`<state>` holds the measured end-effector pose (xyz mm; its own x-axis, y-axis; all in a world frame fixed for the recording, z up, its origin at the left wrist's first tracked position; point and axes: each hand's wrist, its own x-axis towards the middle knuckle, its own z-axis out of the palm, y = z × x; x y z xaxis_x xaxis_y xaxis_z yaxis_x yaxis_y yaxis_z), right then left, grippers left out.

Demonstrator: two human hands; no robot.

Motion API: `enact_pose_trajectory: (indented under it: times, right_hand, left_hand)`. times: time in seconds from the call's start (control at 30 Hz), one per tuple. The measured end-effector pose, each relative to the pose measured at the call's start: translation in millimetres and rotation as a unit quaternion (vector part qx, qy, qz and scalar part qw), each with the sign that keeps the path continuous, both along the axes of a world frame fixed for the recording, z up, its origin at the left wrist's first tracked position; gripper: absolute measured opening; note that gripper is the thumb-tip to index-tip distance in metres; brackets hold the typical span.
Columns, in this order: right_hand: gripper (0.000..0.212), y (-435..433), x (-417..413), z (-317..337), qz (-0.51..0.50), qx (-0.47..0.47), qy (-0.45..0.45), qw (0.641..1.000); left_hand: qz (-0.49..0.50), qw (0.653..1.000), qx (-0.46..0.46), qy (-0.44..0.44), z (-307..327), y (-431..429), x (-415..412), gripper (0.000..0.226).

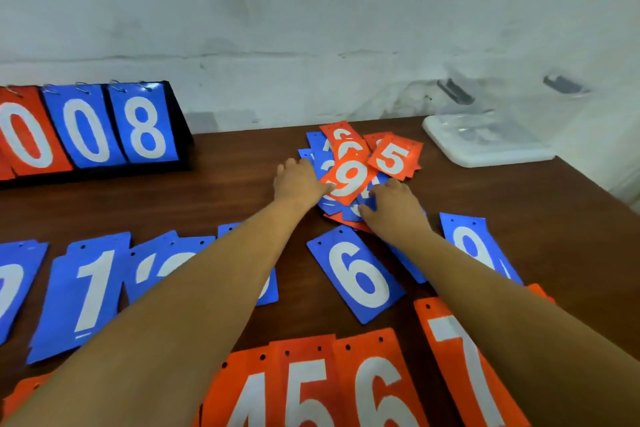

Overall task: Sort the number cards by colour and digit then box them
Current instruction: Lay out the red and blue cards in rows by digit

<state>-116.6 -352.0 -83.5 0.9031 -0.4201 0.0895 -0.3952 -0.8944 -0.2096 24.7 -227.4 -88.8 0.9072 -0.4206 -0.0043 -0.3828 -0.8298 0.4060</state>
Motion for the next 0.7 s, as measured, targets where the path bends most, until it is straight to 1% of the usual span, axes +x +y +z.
enact_pose_trajectory:
  times: [0.03, 0.1, 0.2, 0.27, 0.33, 0.37, 0.43, 0.5, 0.6, 0.63, 0.67, 0.7]
  right_hand:
    - [0.044, -2.3, 0.1, -3.5, 0.007, -0.009, -0.004, 1.000]
    - [0.044, -8.2, -0.5, -8.0, 0.020, -0.018, -0.015, 1.000]
    - [0.045, -15.6, -0.5, -7.4, 0.025, -0.003, -0.009, 1.000]
    - [0.043, -16.5, 1.6, -4.0, 0.017, 0.019, -0.011, 1.000]
    - [0.041, -15.5, 5.5, -1.2, -0.018, 0.022, -0.039, 0.999]
    - [0.043, -14.9, 8.5, 0.1, -0.050, 0.011, -0.043, 0.998]
    - [0.058, -12.1, 16.6, 2.1, -0.124, -0.002, 0.001, 0.992]
    - [0.069, -7.1, 25.7, 5.2, -0.174, 0.028, 0.055, 0.983]
    - [0.076, 0.7, 36.8, 12.2, -0.200, 0.094, 0.076, 0.972]
    - [0.074, 2.0, 39.3, 14.4, -0.204, 0.109, 0.070, 0.970]
    - [0.066, 2.1, 40.9, 15.6, -0.204, 0.114, 0.051, 0.971]
    - [0.052, 2.4, 41.4, 17.0, -0.200, 0.117, 0.019, 0.973]
  left_hand:
    - [-0.001, 1.000, -0.011, 0.012, -2.3, -2.7, 4.0, 0.069]
    - [0.002, 0.997, -0.074, 0.033, -4.6, -3.1, 10.3, 0.051]
    - [0.019, 0.987, -0.155, 0.035, -4.1, 9.4, 14.9, 0.030]
    - [0.034, 0.980, -0.192, 0.036, -0.8, 23.2, 14.7, 0.019]
    - [0.055, 0.969, -0.231, 0.062, 2.7, 36.8, 13.6, 0.008]
    - [0.068, 0.961, -0.255, 0.082, 4.7, 43.4, 12.5, 0.008]
    - [0.088, 0.943, -0.297, 0.121, 8.5, 56.2, 7.2, 0.010]
    - [0.095, 0.930, -0.324, 0.142, 11.3, 68.7, -1.2, 0.011]
    - [0.090, 0.919, -0.347, 0.166, 13.5, 86.5, -13.7, 0.010]
    - [0.087, 0.914, -0.355, 0.177, 13.9, 92.0, -16.2, 0.009]
    - [0.086, 0.909, -0.362, 0.189, 15.0, 97.9, -18.6, 0.008]
    - [0.085, 0.904, -0.369, 0.198, 16.1, 103.6, -20.6, 0.007]
